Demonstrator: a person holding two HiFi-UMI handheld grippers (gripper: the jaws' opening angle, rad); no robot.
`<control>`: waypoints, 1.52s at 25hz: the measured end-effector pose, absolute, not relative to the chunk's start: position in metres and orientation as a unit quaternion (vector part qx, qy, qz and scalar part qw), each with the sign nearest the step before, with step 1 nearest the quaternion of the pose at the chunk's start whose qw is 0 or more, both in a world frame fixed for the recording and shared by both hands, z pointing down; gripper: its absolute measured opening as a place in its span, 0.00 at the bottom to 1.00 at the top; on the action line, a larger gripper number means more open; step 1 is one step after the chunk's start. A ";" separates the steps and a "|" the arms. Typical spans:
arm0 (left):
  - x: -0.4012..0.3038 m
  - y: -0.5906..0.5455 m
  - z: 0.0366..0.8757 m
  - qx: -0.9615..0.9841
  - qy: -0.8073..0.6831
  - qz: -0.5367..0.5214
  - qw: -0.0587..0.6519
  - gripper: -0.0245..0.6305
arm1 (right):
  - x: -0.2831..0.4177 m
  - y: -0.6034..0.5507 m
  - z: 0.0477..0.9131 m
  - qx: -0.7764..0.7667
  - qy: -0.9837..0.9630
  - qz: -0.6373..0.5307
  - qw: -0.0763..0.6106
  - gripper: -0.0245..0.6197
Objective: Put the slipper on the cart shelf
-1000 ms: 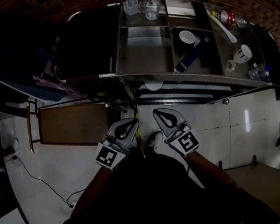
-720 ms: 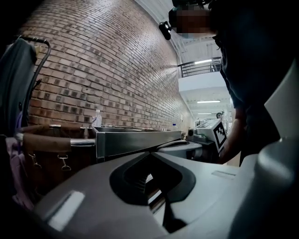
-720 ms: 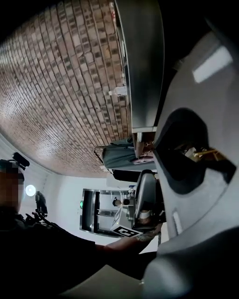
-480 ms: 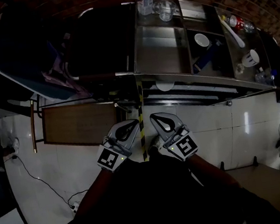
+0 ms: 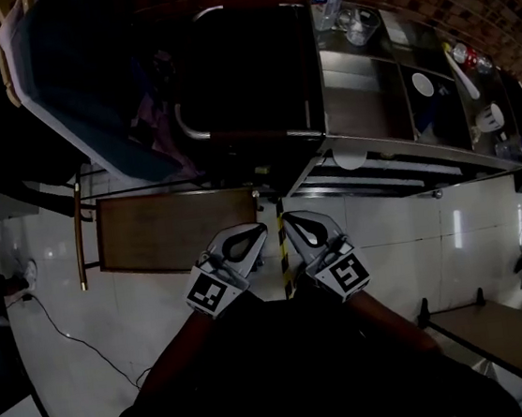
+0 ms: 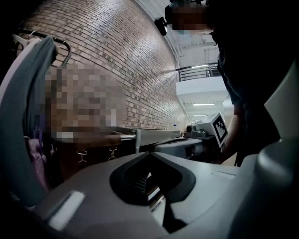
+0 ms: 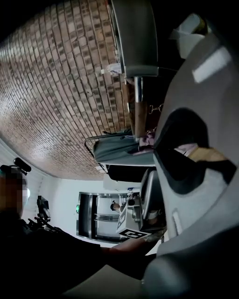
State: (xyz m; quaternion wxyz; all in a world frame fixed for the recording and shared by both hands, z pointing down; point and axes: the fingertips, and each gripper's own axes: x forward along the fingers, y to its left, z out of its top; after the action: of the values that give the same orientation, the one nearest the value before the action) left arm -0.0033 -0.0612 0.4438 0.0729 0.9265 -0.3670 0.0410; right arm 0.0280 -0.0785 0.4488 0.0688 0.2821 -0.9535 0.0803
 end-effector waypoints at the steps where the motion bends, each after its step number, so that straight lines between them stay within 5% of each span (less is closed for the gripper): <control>1: -0.014 -0.059 0.445 0.927 -0.366 0.041 0.073 0.04 | 0.017 -0.076 0.449 0.282 -0.954 0.080 0.068 0.04; 22: -0.169 0.016 0.454 0.944 -0.321 0.028 0.066 0.04 | -0.144 0.006 0.452 0.306 -0.947 0.075 0.067 0.04; 38: -0.199 0.035 0.441 0.938 -0.337 0.015 0.075 0.04 | -0.166 0.035 0.432 0.296 -0.950 0.064 0.072 0.04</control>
State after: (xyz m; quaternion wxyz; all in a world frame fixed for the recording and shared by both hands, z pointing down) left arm -0.1986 0.0347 0.4413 0.0753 0.9384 -0.3369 0.0153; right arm -0.1659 0.0345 0.4320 0.0715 0.2960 -0.9503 0.0643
